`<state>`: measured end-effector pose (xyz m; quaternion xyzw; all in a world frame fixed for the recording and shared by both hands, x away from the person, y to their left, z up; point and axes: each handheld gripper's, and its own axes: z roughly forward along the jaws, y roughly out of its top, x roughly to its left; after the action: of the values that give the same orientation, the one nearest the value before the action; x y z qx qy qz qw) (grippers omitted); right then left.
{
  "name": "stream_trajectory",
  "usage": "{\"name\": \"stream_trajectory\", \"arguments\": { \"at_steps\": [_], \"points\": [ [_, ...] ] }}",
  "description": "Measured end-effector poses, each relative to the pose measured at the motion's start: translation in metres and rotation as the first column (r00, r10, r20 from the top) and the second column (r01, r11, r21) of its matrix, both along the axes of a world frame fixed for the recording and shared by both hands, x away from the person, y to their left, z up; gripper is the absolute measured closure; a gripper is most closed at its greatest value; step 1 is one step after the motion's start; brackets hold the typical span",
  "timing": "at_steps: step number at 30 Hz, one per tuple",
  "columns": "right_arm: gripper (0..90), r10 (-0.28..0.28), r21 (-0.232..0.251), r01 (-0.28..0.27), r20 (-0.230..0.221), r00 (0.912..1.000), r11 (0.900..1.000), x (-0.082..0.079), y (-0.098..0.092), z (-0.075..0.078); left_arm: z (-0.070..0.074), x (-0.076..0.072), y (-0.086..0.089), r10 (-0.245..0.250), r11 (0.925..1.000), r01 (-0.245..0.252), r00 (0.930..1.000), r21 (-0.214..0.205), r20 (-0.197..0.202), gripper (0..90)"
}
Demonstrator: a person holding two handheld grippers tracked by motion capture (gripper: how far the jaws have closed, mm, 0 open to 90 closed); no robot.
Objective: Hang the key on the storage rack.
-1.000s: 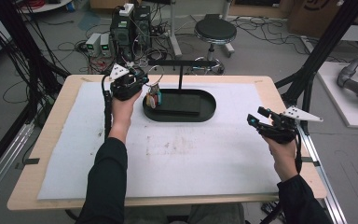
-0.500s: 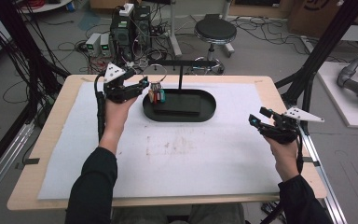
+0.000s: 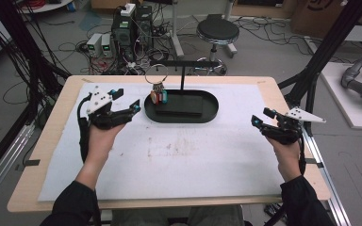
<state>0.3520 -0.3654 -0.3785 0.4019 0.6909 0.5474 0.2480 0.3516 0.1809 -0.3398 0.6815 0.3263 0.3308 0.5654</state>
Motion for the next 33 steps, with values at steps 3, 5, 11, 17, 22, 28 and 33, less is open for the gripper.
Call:
{"name": "stream_trajectory", "arguments": {
  "at_steps": [3, 5, 11, 17, 22, 28, 33],
  "points": [
    [30.2, -0.001, -0.014, 0.001, -0.003, 1.0, 0.9999, 0.001, 0.002, -0.001, -0.006, -0.008, 0.005, -0.004, 1.0, 0.004, 0.9999, -0.002, -0.01, 27.2],
    [30.0, 0.0, -0.018, 0.0, -0.005, 1.0, 0.9998, 0.001, 0.003, -0.001, -0.017, -0.017, 0.011, 0.002, 0.9997, -0.002, 0.9997, 0.023, -0.026, 27.1],
    [29.2, -0.01, -0.022, 0.009, -0.009, 0.9999, 0.9997, 0.001, 0.002, -0.001, -0.038, -0.028, 0.023, 0.009, 0.9999, -0.009, 0.9983, -0.004, -0.058, 26.0],
    [28.7, -0.012, -0.028, 0.011, -0.016, 0.9998, 0.9995, 0.001, 0.001, -0.004, -0.059, -0.03, 0.037, 0.03, 0.9993, -0.032, 0.996, -0.019, -0.084, 25.9],
    [27.5, -0.019, -0.027, 0.018, -0.025, 0.9995, 0.9995, 0.002, 0.0, -0.005, -0.066, -0.03, 0.042, 0.042, 0.9989, -0.044, 0.9937, -0.019, -0.104, 25.9],
    [27.3, -0.02, -0.033, 0.019, -0.026, 0.9995, 0.9993, 0.001, 0.0, -0.006, -0.072, -0.028, 0.043, 0.051, 0.9984, -0.053, 0.9917, -0.018, -0.118, 25.3],
    [27.0, -0.02, -0.032, 0.019, -0.031, 0.9993, 0.9993, 0.001, -0.001, -0.007, -0.075, -0.026, 0.041, 0.047, 0.9988, -0.049, 0.9903, -0.011, -0.131, 25.3]
  ]
}}
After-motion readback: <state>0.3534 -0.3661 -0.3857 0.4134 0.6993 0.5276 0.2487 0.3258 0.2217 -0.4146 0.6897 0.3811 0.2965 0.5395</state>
